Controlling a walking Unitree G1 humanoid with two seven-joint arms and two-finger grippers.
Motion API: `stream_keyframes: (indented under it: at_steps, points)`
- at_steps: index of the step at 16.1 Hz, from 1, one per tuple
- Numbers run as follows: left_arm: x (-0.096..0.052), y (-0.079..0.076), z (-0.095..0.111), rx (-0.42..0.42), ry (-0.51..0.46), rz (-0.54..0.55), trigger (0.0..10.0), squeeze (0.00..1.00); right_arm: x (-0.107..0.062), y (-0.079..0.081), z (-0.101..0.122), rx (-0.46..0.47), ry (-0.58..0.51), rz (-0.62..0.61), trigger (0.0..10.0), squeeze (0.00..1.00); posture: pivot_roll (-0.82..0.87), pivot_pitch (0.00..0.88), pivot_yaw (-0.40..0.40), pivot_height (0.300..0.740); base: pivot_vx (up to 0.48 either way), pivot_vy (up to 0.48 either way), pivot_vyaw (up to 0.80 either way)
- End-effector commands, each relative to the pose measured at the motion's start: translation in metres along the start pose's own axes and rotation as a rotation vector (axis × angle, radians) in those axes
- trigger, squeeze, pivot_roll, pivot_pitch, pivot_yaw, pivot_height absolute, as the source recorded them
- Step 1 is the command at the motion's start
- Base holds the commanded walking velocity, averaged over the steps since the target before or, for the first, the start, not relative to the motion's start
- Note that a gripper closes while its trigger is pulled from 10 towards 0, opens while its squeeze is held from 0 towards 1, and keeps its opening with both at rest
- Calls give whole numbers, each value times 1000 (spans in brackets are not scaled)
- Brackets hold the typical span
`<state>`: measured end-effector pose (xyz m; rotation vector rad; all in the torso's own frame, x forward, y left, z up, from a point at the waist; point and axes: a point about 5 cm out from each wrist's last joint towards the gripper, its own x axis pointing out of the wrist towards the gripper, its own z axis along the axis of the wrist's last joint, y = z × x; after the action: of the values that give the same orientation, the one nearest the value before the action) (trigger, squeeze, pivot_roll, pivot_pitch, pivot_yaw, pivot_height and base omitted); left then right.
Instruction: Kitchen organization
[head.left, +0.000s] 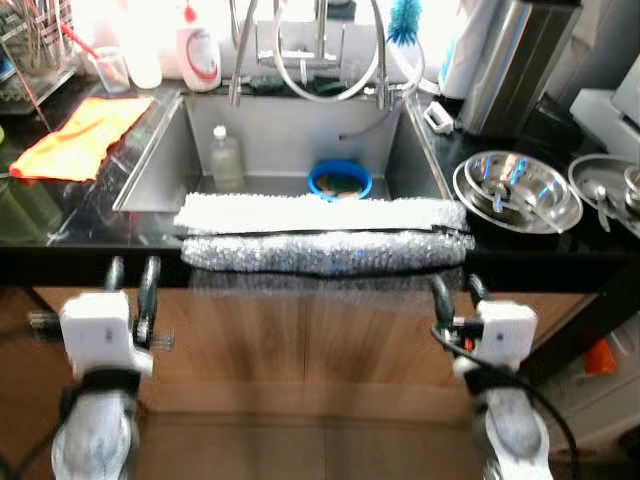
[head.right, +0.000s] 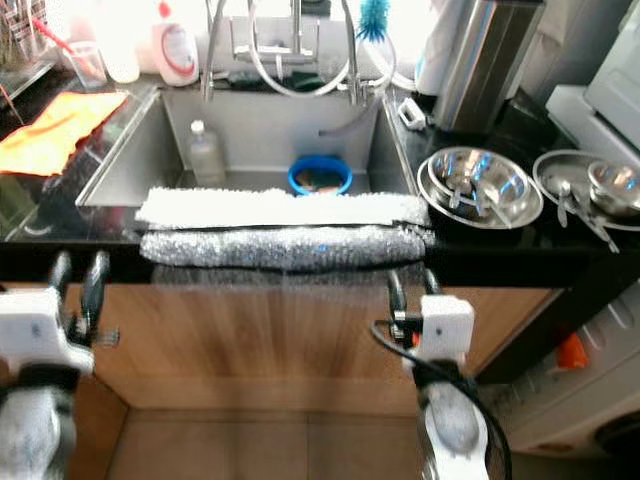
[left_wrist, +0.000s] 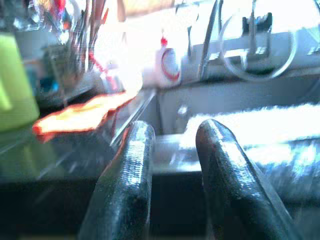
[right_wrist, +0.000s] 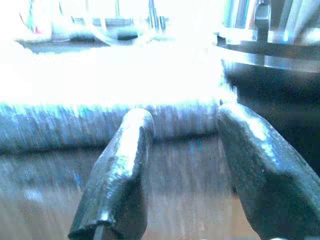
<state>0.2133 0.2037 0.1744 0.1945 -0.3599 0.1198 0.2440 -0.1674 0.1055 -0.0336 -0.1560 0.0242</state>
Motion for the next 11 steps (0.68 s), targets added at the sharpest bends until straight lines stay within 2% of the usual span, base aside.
stream_keyframes:
  at_steps: [1, 4, 6, 7, 8, 11]
  points:
    - [4, -6, 7, -7, -10, -23, 10000, 0, 2, -1, 9, 2, -20, -22, 10000, 0, 41, 48, -22, 740, 0, 0, 0]
    - [37, -30, 5, -71, -52, -86, 10000, 0, 22, 5, 20, 15, -73, -65, 10000, 0, 29, 79, -28, 740, 0, 0, 0]
    - [48, -32, 1, -79, -49, -90, 10000, 0, 24, 10, 24, 20, -80, -62, 10000, 0, 11, 80, -23, 740, 0, 0, 0]
    - [52, -33, 3, -102, -37, -98, 10000, 0, 23, 12, 28, 25, -78, -53, 10000, 0, 3, 79, -22, 740, 0, 0, 0]
    - [47, -31, 1, -62, -9, -139, 10000, 0, 14, 12, 30, 30, -67, -44, 10000, 0, 0, 69, -10, 740, 0, 0, 0]
    - [47, -27, -4, -60, 10, -149, 10000, 0, 12, 5, 31, 23, -69, -80, 10000, 0, -2, 42, 5, 740, 0, 0, 0]
